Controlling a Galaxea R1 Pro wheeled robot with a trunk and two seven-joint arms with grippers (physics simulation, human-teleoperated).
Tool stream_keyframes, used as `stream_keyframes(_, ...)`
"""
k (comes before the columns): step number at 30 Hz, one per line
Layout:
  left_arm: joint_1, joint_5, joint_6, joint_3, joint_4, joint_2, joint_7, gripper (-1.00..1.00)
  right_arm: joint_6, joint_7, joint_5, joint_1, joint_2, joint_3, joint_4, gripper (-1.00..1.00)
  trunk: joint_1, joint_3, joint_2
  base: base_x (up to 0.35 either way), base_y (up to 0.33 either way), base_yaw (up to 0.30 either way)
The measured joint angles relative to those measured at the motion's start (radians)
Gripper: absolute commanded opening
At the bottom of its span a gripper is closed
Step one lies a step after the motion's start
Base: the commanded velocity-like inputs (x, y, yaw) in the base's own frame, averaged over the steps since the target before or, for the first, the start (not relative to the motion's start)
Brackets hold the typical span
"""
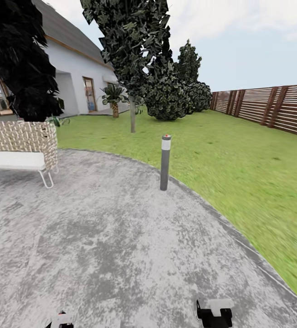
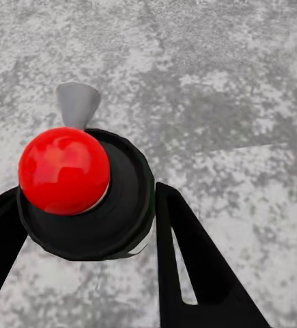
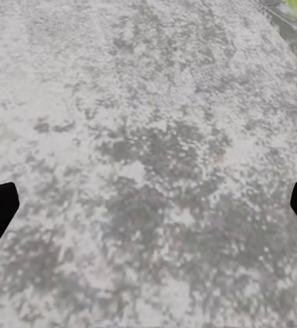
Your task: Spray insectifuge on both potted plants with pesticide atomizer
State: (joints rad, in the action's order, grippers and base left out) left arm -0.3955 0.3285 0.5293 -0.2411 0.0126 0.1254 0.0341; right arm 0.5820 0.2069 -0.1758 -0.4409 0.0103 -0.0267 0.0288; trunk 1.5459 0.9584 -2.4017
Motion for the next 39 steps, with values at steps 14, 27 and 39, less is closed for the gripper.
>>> stream_keyframes(14, 0.0, 0.0, 0.0, 0.001, 0.0, 0.0, 0.0, -1.0, 0.001, 0.0, 0.0, 0.007, 0.0, 0.0, 0.001, 1.0, 0.0, 0.0, 0.0, 0.331, -0.092, -0.3)
stream_keyframes(27, 0.0, 0.0, 0.0, 0.001, 0.0, 0.0, 0.0, -1.0, 0.0, 0.0, 0.0, 0.008, 0.0, 0.0, 0.001, 1.0, 0.0, 0.0, 0.0, 0.337, -0.026, -0.3)
stream_keyframes(39, 0.0, 0.0, 0.0, 0.001, 0.0, 0.0, 0.0, -1.0, 0.0, 0.0, 0.0, 0.008, 0.0, 0.0, 0.001, 1.0, 0.0, 0.0, 0.0, 0.338, 0.0, -0.3)
